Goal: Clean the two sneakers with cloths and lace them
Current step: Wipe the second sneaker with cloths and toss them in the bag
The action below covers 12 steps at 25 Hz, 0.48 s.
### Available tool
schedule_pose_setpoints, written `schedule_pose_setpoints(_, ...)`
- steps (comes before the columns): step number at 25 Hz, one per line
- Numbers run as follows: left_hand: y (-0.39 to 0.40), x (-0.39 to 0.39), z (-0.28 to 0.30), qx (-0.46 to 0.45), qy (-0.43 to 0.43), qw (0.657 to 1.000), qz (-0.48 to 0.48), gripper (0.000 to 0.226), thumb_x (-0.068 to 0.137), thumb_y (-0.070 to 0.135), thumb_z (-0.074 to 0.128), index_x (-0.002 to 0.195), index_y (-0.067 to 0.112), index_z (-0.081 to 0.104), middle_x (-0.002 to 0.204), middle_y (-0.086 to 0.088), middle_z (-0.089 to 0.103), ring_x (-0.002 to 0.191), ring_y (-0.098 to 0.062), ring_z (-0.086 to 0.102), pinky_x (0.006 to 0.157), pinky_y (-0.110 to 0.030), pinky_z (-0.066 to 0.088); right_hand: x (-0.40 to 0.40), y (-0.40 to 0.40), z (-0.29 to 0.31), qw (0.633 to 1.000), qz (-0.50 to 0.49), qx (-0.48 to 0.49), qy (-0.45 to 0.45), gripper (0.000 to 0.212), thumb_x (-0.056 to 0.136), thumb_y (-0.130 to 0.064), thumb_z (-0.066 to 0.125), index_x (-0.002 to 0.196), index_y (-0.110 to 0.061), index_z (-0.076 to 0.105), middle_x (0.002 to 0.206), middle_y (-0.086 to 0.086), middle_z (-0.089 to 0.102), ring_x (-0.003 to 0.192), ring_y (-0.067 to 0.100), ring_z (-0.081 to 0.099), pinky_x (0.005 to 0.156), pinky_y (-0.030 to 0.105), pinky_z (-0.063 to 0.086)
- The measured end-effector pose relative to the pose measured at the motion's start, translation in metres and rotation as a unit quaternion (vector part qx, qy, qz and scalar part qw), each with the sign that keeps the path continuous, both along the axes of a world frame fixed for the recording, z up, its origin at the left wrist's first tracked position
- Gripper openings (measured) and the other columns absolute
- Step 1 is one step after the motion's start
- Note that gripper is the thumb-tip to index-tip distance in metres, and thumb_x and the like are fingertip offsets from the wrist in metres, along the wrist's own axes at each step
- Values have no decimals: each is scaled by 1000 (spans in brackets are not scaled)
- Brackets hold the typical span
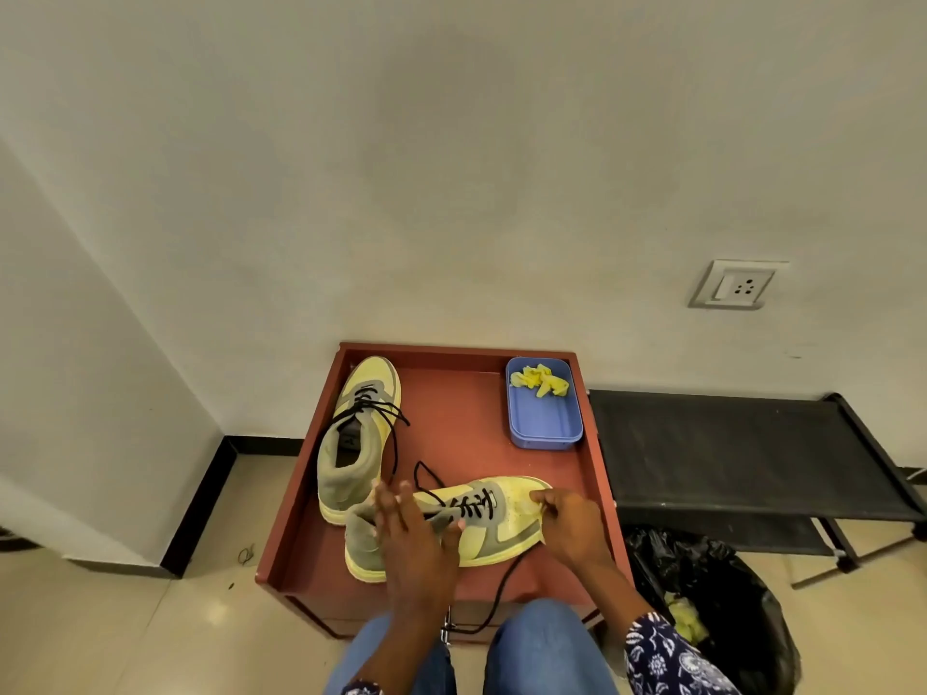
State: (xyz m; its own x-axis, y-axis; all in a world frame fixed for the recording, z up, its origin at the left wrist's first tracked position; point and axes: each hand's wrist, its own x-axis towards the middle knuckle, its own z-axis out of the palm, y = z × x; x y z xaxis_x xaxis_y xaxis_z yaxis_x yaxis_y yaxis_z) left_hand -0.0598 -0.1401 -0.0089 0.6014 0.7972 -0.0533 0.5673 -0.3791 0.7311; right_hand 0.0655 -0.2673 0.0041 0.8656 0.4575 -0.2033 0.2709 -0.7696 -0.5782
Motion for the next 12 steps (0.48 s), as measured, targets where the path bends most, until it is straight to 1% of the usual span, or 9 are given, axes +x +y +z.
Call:
schedule_pose_setpoints(1,-3,2,3,-36,-9,996,80,90,79,32,70,145,2,15,154,-21,-6,143,-35,-5,116,-47,8,-1,-3,1,1000,-6,8,-2,36,88,4,45,118,-5,62,124,9,62,115,22,58,99,19,38)
schedule_pose_setpoints(2,-4,4,8,-89,-19,982,164,98,76,33,72,145,1,11,153,-24,-8,142,-38,-6,115,-49,9,-1,-5,1,1000,-13,15,-3,35,88,4,46,117,-5,63,122,9,63,113,22,59,98,20,40)
schedule_pose_setpoints(3,-1,5,11,-146,-29,959,241,100,75,33,73,145,0,8,152,-27,-6,141,-40,-2,113,-50,11,-2,-7,2,1000,-17,23,-4,34,88,4,47,116,-5,64,121,9,64,111,22,60,97,21,41)
schedule_pose_setpoints(4,4,6,13,-196,-31,934,297,99,76,33,72,144,-1,9,150,-30,2,139,-42,5,112,-51,16,-2,-9,2,999,-19,29,-4,34,88,4,48,115,-6,64,119,9,65,110,22,60,96,22,42)
schedule_pose_setpoints(5,11,5,14,-237,-28,912,333,93,77,32,71,141,-3,14,146,-33,14,136,-43,16,109,-52,23,-3,-11,4,999,-19,34,-6,33,88,4,48,115,-6,65,119,9,66,109,22,61,96,22,42)
schedule_pose_setpoints(7,22,5,10,-292,-22,889,353,75,80,30,69,132,-5,27,135,-33,35,125,-46,36,100,-52,36,-4,-14,7,999,-19,42,-8,33,88,3,48,114,-7,65,118,8,66,109,22,61,95,21,42)
schedule_pose_setpoints(8,27,5,3,-306,-19,882,358,69,81,29,68,129,-5,31,132,-32,39,121,-47,41,97,-52,40,-3,-14,8,999,-22,46,-5,33,88,3,48,114,-7,66,118,8,66,109,22,61,95,20,41)
schedule_pose_setpoints(11,39,5,-15,-334,-33,857,391,65,75,30,73,122,5,36,129,-30,39,114,-48,45,90,-57,46,-1,-17,11,997,-37,66,1,30,87,3,50,112,-5,66,115,10,67,105,23,62,92,20,42)
schedule_pose_setpoints(12,42,5,-19,-335,-35,854,397,64,73,29,75,120,7,36,128,-29,39,113,-48,46,87,-59,48,1,-18,12,996,-42,73,0,29,87,3,52,111,-5,67,113,10,68,104,23,63,90,20,43)
